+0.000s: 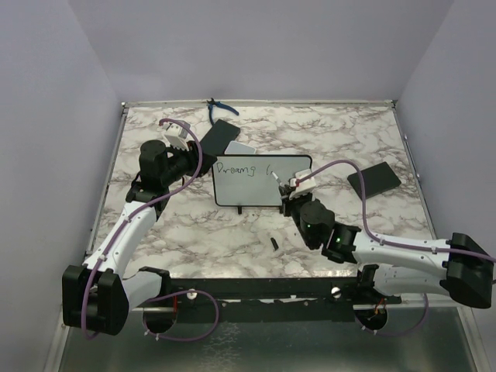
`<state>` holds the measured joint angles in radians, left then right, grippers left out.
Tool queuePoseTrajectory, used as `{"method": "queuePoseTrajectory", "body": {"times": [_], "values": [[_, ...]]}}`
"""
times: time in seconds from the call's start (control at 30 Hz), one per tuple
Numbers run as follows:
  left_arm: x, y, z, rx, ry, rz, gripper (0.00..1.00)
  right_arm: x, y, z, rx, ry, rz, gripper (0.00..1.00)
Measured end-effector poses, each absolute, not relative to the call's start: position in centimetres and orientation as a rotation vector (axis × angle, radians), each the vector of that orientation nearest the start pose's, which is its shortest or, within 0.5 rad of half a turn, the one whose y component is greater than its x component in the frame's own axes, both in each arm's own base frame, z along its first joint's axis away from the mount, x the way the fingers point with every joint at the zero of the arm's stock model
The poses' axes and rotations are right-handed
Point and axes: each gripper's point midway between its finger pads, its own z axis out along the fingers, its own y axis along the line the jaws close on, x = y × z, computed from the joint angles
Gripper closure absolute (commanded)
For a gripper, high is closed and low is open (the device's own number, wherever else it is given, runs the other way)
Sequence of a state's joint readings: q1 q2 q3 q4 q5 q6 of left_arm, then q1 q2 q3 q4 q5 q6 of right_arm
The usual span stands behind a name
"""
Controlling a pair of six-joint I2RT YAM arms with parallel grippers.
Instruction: Write a sentence on the whiteboard
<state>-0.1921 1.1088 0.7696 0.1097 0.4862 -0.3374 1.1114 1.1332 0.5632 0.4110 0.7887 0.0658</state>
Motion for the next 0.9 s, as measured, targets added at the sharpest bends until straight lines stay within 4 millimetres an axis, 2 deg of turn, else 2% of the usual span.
{"method": "queuePoseTrajectory", "body": {"times": [0.23,0.57,0.9], "values": [[33.7,-16.1,23.6,0.224,1.834,-0.811,0.73,26.0,24.9,21.2,-0.304,1.618,0.222,1.0],[33.7,-16.1,23.6,0.224,1.834,-0.811,0.73,26.3,25.2,20.2,-0.314,1.629,0.19,1.0],[33.7,-16.1,23.6,0.224,1.834,-0.811,0.73,26.4,25.2,20.2,-0.316,1.626,0.183,1.0]]}}
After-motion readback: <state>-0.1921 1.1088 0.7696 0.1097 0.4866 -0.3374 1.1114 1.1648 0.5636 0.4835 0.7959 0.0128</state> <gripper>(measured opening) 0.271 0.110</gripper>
